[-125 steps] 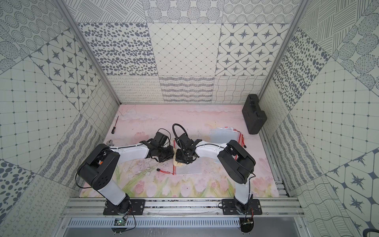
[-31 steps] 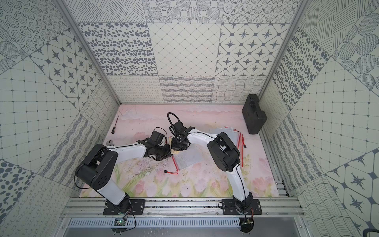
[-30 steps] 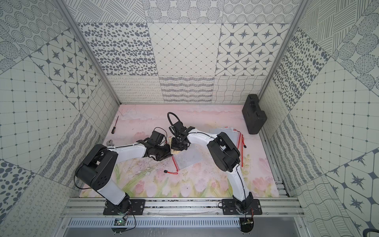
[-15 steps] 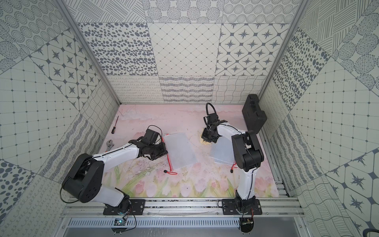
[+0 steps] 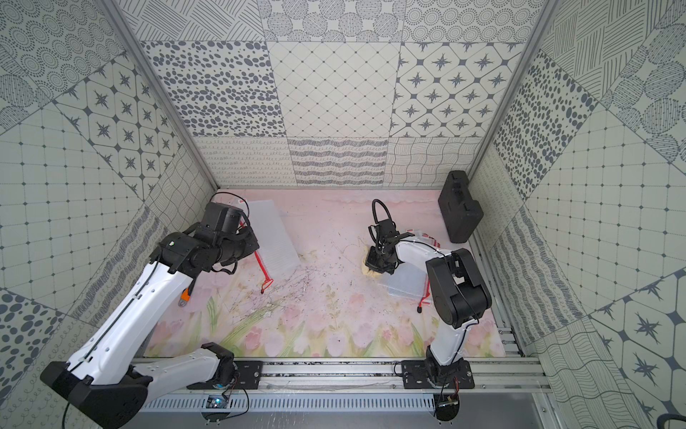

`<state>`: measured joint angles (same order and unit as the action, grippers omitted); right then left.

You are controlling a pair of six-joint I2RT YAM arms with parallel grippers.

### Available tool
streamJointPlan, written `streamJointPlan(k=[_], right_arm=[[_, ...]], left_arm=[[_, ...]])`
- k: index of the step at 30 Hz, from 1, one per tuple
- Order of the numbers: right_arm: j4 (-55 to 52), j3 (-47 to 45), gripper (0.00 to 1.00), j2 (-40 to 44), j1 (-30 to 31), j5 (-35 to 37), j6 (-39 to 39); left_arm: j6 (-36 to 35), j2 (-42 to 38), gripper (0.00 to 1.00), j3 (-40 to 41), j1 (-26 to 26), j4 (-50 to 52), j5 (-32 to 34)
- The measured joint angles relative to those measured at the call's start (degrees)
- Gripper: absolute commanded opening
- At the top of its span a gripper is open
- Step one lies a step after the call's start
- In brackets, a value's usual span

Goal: Wipe the document bag
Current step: Adjust the document bag at the center of the board.

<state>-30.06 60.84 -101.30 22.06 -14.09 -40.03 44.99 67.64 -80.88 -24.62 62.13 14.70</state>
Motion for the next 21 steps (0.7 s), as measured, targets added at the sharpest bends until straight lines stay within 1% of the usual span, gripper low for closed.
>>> streamJointPlan(k=[1,3,5,10,17,21], right_arm=[[0.17,-0.17,0.0,0.11,0.0,-0.02,0.0],[0.57,-0.61,0.0,0.44,0.0,-0.07,0.0],[0.79,-1.4,0.0,0.98,0.0,-0.26,0.0],[1.18,-4.04,0.0,3.13,0.0,-0.87,0.0],[0.02,-7.72,0.0,7.26,0.07,-1.07,0.04],[-1.25,-8.9,0.0,9.97,0.07,-0.87,0.24]], left_arm=[[0.2,1.95,0.0,-3.45,-0.42,4.04,2.97],[0.5,5.22,0.0,-8.15,-1.31,9.09,7.48],[0.48,8.46,0.0,-11.61,-2.19,13.33,11.1],[0.31,16.72,0.0,-16.59,-5.55,21.14,16.55],[-0.98,33.22,0.0,-21.42,-12.28,25.92,18.67],[-1.79,43.74,0.0,-27.43,-18.1,27.61,18.88]])
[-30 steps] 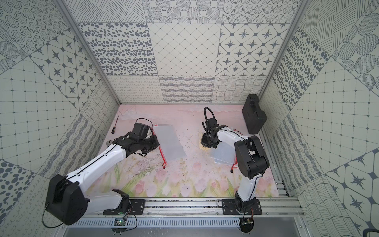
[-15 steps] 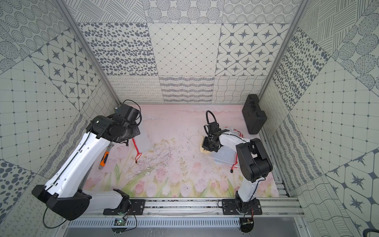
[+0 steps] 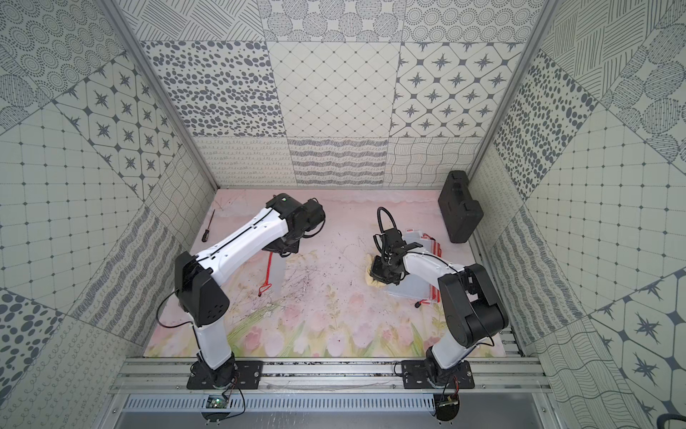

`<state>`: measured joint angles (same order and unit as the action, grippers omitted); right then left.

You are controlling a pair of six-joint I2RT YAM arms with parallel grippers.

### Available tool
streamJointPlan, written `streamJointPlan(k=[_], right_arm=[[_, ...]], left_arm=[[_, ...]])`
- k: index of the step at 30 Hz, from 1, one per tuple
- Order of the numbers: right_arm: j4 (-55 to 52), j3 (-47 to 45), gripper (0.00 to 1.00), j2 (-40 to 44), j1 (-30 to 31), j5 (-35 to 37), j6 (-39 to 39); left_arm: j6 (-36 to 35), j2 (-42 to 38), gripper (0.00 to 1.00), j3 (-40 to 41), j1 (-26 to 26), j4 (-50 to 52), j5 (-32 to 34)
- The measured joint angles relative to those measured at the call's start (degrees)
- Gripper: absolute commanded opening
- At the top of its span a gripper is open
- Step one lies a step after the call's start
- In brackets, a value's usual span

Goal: Wipe the document bag
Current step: Adjust the document bag at the center of the board.

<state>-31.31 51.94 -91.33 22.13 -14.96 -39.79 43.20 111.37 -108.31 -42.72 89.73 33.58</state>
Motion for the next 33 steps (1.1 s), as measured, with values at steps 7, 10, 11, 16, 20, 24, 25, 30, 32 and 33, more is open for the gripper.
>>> streamJointPlan(k=[7,10,11,16,20,24,25,30,32,33], right_arm=[[-3.15,-0.2,0.0,4.33,-0.02,1.27,0.98],[-4.81,-0.2,0.0,6.49,-0.04,2.12,1.49],[-5.42,-0.2,0.0,7.21,-0.09,2.45,1.64],[-7.96,-0.2,0.0,10.8,-0.09,4.07,1.99],[-8.61,-0.17,0.0,10.91,0.09,3.76,2.12],[-9.46,2.25,0.0,8.37,3.19,3.82,2.08],[-9.44,3.78,0.0,6.99,4.74,3.78,2.01],[-7.39,13.4,0.0,-2.12,12.87,2.54,1.22],[-5.86,17.33,0.0,-6.25,15.72,1.46,0.5],[-4.96,19.12,0.0,-8.28,16.94,0.81,0.15]], left_arm=[[-1.79,16.35,0.0,-16.52,-9.66,0.83,-1.73],[-3.21,20.02,0.25,-19.43,-12.15,0.7,-4.66],[-3.65,20.31,0.35,-19.15,-12.57,0.42,-5.79],[-5.18,16.06,0.63,-11.32,-13.0,-5.11,-11.85],[-6.97,7.23,0.67,-1.03,-10.23,-11.87,-15.91],[-10.25,-5.16,0.68,13.55,-1.51,-21.33,-21.42],[-10.88,-8.17,0.68,17.59,1.86,-24.3,-23.52],[-13.03,-17.97,0.67,34.64,18.49,-37.11,-33.03],[-13.86,-19.54,0.67,38.73,22.97,-40.76,-35.95],[-14.62,-20.17,0.67,40.85,25.18,-43.06,-37.81]])
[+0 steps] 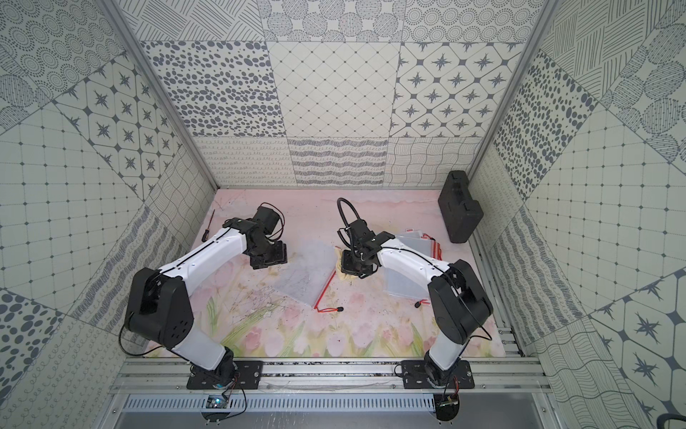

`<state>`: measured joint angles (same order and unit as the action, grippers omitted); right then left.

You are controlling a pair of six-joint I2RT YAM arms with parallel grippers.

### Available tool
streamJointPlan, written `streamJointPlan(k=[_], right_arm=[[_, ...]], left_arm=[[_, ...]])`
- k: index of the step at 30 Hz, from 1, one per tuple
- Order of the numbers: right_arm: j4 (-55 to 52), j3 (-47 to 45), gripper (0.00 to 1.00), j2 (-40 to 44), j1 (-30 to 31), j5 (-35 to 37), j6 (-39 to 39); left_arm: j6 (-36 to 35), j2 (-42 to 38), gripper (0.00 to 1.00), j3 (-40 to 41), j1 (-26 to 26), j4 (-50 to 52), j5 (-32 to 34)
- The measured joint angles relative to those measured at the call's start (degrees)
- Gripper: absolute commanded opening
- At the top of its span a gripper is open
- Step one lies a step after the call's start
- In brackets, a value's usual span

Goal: Wipe the document bag
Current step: Adjust the document bag at the center of the board.

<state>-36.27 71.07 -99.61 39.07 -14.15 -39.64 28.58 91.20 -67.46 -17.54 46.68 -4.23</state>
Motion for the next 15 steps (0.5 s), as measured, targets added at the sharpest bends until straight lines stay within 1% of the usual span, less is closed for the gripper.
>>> streamJointPlan(k=[4,7,10,15], right_arm=[[2.14,8.17,0.0,-8.94,4.0,-2.82,-0.94],[3.61,12.09,0.0,-14.01,5.62,-4.74,-1.51],[4.04,11.52,0.0,-15.63,6.08,-5.46,-2.01],[4.57,4.46,0.0,-13.94,5.79,-5.79,-2.19]], left_arm=[[-2.05,-0.98,0.66,5.01,5.31,-6.6,-5.33],[-3.21,-1.4,0.66,8.0,8.33,-11.3,-9.44],[-3.96,-1.44,0.65,9.81,10.08,-14.69,-12.79],[-5.81,-0.74,0.63,11.89,10.88,-19.58,-19.12]])
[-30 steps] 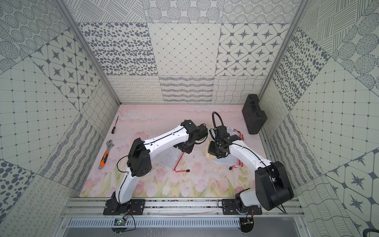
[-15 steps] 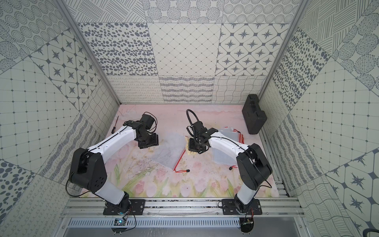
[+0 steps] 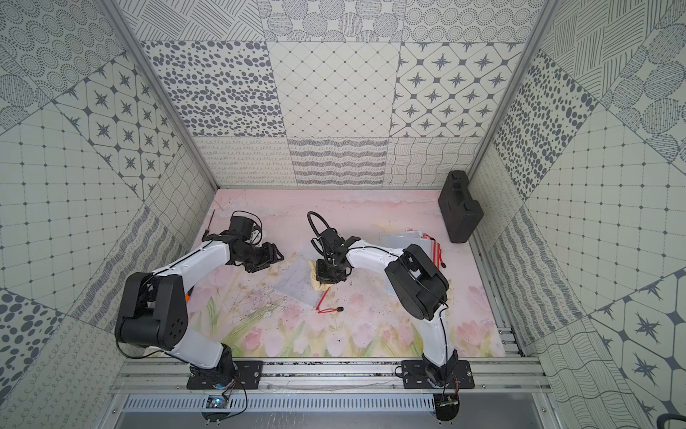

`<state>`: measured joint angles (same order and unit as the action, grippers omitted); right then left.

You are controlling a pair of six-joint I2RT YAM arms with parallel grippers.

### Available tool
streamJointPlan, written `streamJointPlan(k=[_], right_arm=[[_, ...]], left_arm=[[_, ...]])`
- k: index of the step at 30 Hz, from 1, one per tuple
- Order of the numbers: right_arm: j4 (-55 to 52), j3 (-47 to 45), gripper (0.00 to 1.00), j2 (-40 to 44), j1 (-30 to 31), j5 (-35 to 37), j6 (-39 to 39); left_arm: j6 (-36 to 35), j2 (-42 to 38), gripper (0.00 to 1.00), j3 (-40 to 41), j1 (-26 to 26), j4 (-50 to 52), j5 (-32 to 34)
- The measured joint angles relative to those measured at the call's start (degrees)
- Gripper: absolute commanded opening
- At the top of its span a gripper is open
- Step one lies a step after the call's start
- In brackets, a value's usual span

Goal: Wipe the document bag
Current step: Adjust the document bag at the center of the board.

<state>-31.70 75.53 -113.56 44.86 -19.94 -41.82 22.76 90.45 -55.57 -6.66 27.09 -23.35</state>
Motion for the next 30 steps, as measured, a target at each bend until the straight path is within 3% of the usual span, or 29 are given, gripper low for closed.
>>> streamJointPlan(k=[7,11,18,30], right_arm=[[-0.13,-7.39,0.0,5.51,-1.62,0.63,1.57],[-1.2,-8.81,0.0,6.4,-6.51,-2.36,7.32],[-8.09,-7.48,0.0,6.56,-14.4,-4.17,20.44],[-11.67,-7.13,0.0,6.56,-14.29,-5.73,27.91]], left_arm=[[-1.97,2.16,0.61,1.77,0.04,-4.96,-8.09],[-3.5,2.34,0.61,2.49,-1.2,-6.84,-12.0],[-7.02,3.67,0.59,3.3,-7.85,-8.63,-17.11],[-11.08,11.06,0.54,3.37,-12.9,-8.52,-22.51]])
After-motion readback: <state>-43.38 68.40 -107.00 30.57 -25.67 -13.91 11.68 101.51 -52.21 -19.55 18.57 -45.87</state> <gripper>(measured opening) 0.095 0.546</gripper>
